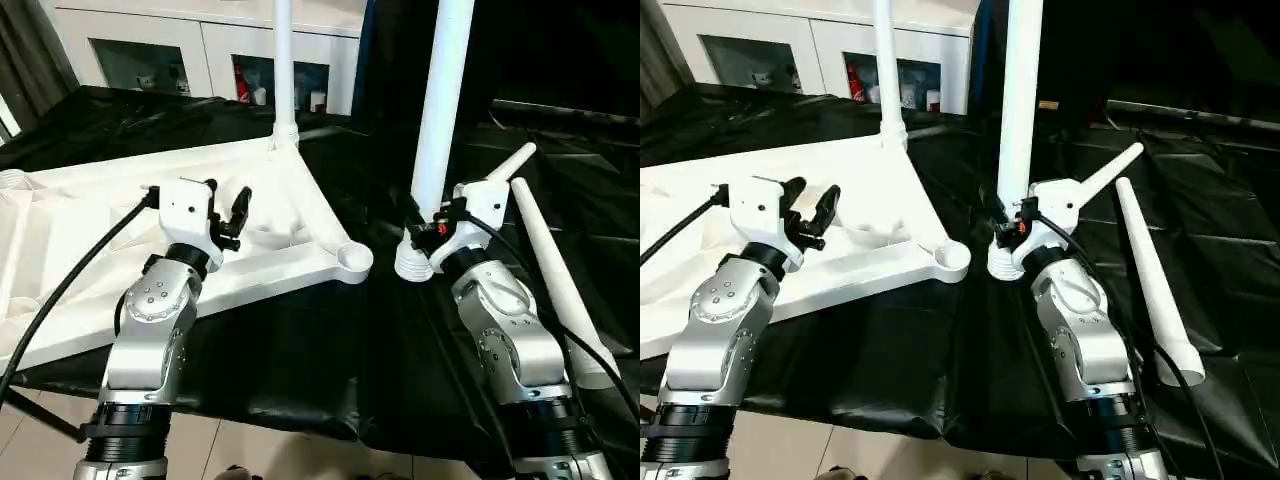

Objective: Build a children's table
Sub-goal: Pick table leg

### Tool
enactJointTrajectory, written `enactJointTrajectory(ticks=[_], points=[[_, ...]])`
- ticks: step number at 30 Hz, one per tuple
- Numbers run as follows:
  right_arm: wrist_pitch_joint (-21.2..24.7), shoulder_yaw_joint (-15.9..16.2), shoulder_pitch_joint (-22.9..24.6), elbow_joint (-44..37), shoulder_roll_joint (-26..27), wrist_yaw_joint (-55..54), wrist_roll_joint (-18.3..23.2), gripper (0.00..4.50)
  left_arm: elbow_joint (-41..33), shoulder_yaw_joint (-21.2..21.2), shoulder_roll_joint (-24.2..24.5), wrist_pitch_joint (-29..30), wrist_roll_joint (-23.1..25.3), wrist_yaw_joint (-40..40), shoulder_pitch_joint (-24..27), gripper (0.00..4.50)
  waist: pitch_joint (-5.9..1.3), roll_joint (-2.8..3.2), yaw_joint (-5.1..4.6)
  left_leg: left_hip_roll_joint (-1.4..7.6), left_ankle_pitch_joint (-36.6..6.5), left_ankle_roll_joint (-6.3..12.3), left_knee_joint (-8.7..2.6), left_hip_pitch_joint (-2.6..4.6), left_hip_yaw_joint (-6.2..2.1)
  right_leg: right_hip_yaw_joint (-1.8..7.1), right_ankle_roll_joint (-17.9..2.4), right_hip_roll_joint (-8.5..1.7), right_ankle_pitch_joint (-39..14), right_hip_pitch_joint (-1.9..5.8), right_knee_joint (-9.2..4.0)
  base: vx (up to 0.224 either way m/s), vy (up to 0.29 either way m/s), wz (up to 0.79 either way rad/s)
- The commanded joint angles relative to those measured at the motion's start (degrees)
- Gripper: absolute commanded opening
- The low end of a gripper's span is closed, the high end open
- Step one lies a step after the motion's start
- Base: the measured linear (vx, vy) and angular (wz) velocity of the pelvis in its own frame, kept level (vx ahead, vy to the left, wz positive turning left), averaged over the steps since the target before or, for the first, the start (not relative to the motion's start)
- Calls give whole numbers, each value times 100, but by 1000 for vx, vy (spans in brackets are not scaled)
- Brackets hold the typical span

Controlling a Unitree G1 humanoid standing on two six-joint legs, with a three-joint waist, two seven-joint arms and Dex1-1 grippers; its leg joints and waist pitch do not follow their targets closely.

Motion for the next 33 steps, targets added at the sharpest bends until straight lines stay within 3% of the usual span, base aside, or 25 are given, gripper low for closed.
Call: enactJointTrajectory(ticks=[1,16,17,18,19,20,21,25,27,31,33], points=[[23,-26,-41,-77,-26,2,-11,184,-103,-7,-7,43,13,21,0,270,-462,42,6,187,-1030,106,-408,77,-57,268,-871,-312,-964,330,-372,0,0,0],[23,-26,-41,-77,-26,2,-11,184,-103,-7,-7,43,13,21,0,270,-466,42,8,186,-990,116,-404,73,-57,268,-883,-314,-900,335,-366,0,0,0],[937,-147,-202,30,12,-113,131,184,-678,75,27,979,-381,-97,402,270,-472,-389,-33,184,-951,219,-391,31,-9,260,-808,-306,-1003,358,-404,0,0,0],[937,-147,-202,30,12,-113,131,184,-678,75,27,979,-381,-97,402,270,-497,-256,12,199,-705,181,-391,13,-64,262,-899,-364,-811,442,-198,0,0,0],[822,-145,-199,50,-11,-70,105,184,-628,52,192,1013,-320,-213,321,270,-417,89,33,184,-836,157,-415,46,-63,274,-851,-349,-1190,300,-328,0,0,0],[704,-150,-193,72,-37,-29,77,184,-566,33,332,1043,-265,-312,239,270,-440,34,-16,194,-1117,61,-402,144,-39,273,-781,-292,-1228,225,-408,0,0,0],[622,-164,-183,69,-65,7,71,184,-511,22,430,1078,-218,-368,170,270,-460,8,-26,197,-1126,14,-421,108,-69,264,-775,-280,-1129,290,-368,0,0,0],[602,-180,-183,46,-92,50,94,184,-507,27,449,1103,-206,-369,196,270,-424,-60,22,200,-1435,-116,-448,137,-60,281,-756,-293,-1339,283,-400,0,0,0],[598,-190,-192,49,-80,58,105,184,-526,28,462,1118,-209,-371,220,270,-430,-68,25,202,-1515,-160,-457,132,-71,283,-665,-303,-1568,287,-422,0,0,0],[674,-254,-241,39,-10,33,87,184,-596,58,474,1284,-303,-346,201,270,-435,-76,12,192,-1457,-157,-455,113,-73,286,-631,-302,-1529,293,-414,0,0,0],[677,-317,-270,-6,32,-7,108,184,-607,87,464,1440,-539,-460,123,270,-437,-75,13,183,-1440,-155,-448,109,-71,291,-630,-305,-1587,292,-416,0,0,0]])
